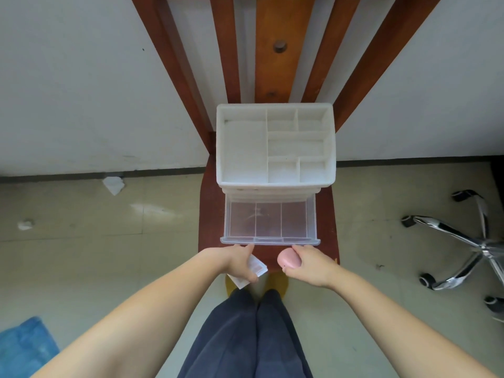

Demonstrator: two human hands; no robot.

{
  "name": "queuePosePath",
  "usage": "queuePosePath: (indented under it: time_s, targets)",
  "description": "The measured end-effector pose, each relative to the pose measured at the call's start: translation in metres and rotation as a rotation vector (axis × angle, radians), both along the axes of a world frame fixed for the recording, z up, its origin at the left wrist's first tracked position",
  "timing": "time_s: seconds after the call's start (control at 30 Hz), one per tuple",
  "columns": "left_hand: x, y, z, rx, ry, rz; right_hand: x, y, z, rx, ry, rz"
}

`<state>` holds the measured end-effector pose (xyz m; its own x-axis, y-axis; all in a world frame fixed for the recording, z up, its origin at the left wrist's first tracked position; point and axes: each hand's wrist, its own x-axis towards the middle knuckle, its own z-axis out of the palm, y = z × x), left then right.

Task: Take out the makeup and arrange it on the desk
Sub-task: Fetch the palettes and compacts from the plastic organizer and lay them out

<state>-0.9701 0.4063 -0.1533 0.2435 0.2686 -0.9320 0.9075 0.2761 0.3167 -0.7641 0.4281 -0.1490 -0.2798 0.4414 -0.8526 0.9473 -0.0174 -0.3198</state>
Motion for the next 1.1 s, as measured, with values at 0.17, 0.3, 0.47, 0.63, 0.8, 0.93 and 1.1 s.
queuePosePath:
  time_s: [0.17, 0.3, 0.47, 0.63, 0.8, 0.93, 1.1]
  targets:
    - [-0.002, 0.007, -0.003, 0.129, -0.02, 0.071, 0.0, 0.012, 0.003, 0.127, 0.016, -0.121]
    - [-0.009, 0.029, -0.006, 0.228, 0.038, 0.082, -0.01, 0.041, 0.001, 0.139, 0.025, -0.129]
    - [-0.015, 0.056, -0.01, 0.384, 0.131, 0.092, -0.026, 0.073, -0.005, 0.196, 0.006, -0.09]
    - [-0.016, 0.044, 0.002, 0.452, 0.13, 0.153, -0.031, 0.066, 0.005, 0.229, 0.001, -0.007]
    - [-0.03, 0.001, 0.045, 0.62, 0.178, 0.248, -0.048, 0.05, 0.049, 0.361, 0.099, 0.213]
    - [-0.046, -0.043, 0.082, 0.74, 0.283, 0.366, -0.072, 0.039, 0.087, 0.499, 0.233, 0.484]
    - [-0.041, -0.118, 0.119, 0.804, 0.474, 0.622, -0.095, 0.017, 0.131, 0.599, 0.393, 0.841]
